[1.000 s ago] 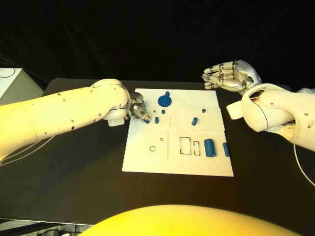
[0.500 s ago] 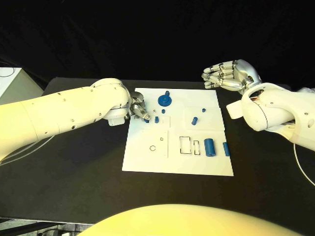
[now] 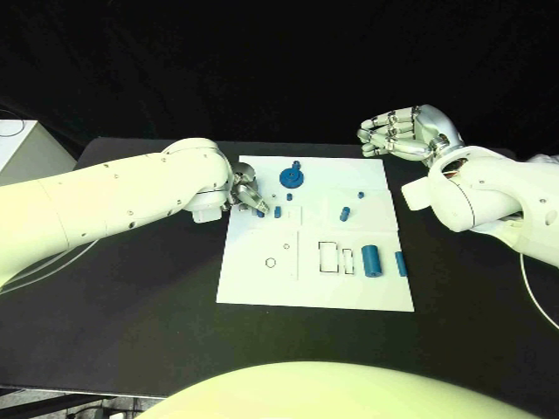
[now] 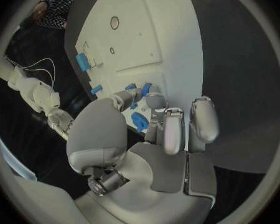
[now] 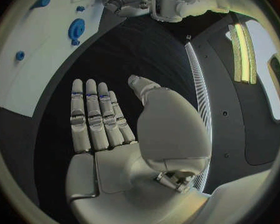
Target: Assemble the parts on the task board
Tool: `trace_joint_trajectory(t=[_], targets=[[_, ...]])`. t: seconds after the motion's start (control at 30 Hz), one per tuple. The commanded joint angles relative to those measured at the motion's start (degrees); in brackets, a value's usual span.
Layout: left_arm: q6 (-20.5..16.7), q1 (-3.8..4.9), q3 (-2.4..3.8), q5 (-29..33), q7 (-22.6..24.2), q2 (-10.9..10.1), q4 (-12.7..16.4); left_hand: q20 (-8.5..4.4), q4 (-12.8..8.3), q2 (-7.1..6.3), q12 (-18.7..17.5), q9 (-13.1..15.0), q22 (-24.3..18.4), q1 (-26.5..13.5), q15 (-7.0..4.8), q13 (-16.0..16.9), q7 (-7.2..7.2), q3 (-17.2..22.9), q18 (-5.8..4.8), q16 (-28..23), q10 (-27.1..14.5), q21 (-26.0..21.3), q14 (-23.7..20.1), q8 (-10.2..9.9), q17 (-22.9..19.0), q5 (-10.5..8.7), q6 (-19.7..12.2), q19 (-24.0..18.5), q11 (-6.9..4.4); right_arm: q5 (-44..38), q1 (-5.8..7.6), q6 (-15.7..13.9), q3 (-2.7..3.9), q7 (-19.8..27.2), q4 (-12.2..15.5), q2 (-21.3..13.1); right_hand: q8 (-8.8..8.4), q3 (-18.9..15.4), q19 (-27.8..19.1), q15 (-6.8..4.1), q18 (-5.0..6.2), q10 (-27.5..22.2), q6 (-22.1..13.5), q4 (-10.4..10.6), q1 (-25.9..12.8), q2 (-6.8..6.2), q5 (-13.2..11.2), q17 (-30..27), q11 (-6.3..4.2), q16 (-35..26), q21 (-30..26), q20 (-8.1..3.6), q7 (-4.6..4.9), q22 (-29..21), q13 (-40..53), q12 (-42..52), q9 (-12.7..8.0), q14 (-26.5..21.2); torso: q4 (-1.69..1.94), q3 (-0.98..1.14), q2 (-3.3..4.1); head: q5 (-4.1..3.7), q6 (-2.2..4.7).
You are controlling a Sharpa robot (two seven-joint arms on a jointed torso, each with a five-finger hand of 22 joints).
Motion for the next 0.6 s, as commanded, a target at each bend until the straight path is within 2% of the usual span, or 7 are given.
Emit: trace_joint_trajectory(t=[0.03, 0.1, 0.27, 0.6], targets=[[2.0, -0.2, -0.09, 0.8, -0.4, 0.2, -0.1, -0.11, 1.2, -0.19, 0.2, -0.2, -0.1, -0.6, -0.38, 0.1, 0.36, -2.2, -0.66, 0.3, -0.4, -0.3, 3.8, -0.6, 5.5, -0.27, -0.1, -0.1, 0.06, -0.1, -0.03, 1.0, 0.01, 0.3, 0.1, 0.0, -0.26, -0.4, -0.3, 0.33, 0.34, -0.1, 0.0, 0.0, -0.1, 0.31, 0.4, -0.1, 0.18, -0.4, 0.0, 0.1, 0.32, -0.1, -0.1, -0.2, -0.1, 0.0, -0.01, -0.03, 0.01, -0.08, 0.02], [1.9, -0.2, -0.1, 0.8, -0.4, 0.3, -0.3, -0.13, 2.3, -0.03, 0.2, -0.3, -0.1, -1.0, -0.35, 0.1, 0.41, -4.0, -0.66, 0.3, -0.5, -0.3, 3.8, -0.7, 5.5, -0.32, 0.1, -0.1, 0.1, -0.1, -0.03, 1.0, 0.01, 0.3, 0.0, 0.0, -0.29, -0.4, -0.4, 0.35, 0.33, -0.1, -0.1, 0.0, -0.1, 0.32, 0.4, -0.1, 0.2, -0.4, 0.0, 0.12, 0.34, -0.1, -0.1, -0.2, -0.1, -0.1, -0.01, -0.04, -0.01, -0.07, 0.02], [1.8, -0.2, -0.1, 0.8, -0.6, 0.3, -0.6, -0.14, 3.4, -0.11, 0.1, -0.5, -0.2, -0.9, -0.34, 0.1, 0.43, -6.0, -0.65, 0.2, -0.6, -0.4, 3.7, -0.9, 5.4, -0.38, 0.1, -0.1, 0.13, -0.1, -0.03, 1.1, 0.01, 0.2, 0.0, 0.0, -0.31, -0.5, -0.4, 0.37, 0.33, -0.2, -0.1, 0.1, -0.2, 0.33, 0.4, -0.2, 0.21, -0.4, 0.0, 0.13, 0.36, -0.2, -0.1, -0.2, -0.1, -0.1, 0.01, -0.01, 0.0, -0.09, -0.03], [1.4, -0.2, -0.1, 0.8, -0.8, 0.4, -1.2, -0.14, 4.1, -0.11, 0.1, -0.6, -0.3, -0.7, -0.34, 0.1, 0.45, -7.3, -0.62, 0.2, -0.6, -0.5, 3.7, -1.0, 5.4, -0.45, 0.2, -0.2, 0.14, -0.1, -0.05, 1.1, 0.01, 0.2, 0.0, 0.0, -0.36, -0.5, -0.5, 0.4, 0.33, -0.2, -0.1, 0.1, -0.3, 0.36, 0.4, -0.3, 0.24, -0.4, 0.0, 0.16, 0.38, -0.3, -0.1, -0.2, -0.1, -0.2, 0.01, -0.03, -0.04, -0.12, -0.02]])
